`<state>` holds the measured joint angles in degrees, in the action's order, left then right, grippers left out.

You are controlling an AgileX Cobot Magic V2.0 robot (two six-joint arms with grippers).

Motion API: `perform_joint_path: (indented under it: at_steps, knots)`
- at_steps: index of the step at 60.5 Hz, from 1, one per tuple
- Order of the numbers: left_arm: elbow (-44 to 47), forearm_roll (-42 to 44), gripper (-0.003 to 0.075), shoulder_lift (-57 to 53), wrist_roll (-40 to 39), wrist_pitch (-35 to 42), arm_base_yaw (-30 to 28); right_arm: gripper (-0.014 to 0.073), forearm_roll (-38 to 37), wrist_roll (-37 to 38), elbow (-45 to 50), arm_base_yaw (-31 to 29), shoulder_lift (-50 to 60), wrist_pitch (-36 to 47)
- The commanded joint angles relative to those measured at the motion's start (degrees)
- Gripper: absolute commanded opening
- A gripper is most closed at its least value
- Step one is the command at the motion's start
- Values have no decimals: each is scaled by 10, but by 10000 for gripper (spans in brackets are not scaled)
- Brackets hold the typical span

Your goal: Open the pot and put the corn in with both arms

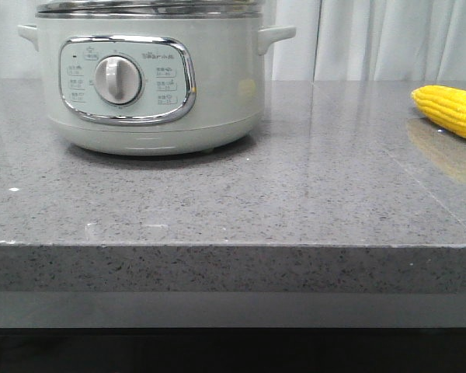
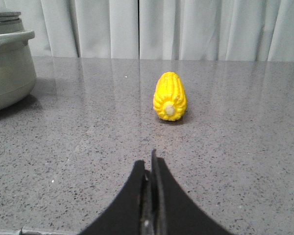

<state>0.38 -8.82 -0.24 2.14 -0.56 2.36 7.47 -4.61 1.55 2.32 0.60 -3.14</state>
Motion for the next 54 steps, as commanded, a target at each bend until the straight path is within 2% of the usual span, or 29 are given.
perform_joint_path:
  at_steps: [1,43,54]
  knots:
    - [2,-5,-20,-11,0,45,5,-67,0,-3,0,-4,13,49]
    - [2,-4,-20,-11,0,45,5,-67,0,-3,0,-4,13,48]
    - [-6,8,-20,-11,0,68,5,-67,19,-3,-7,-4,13,48]
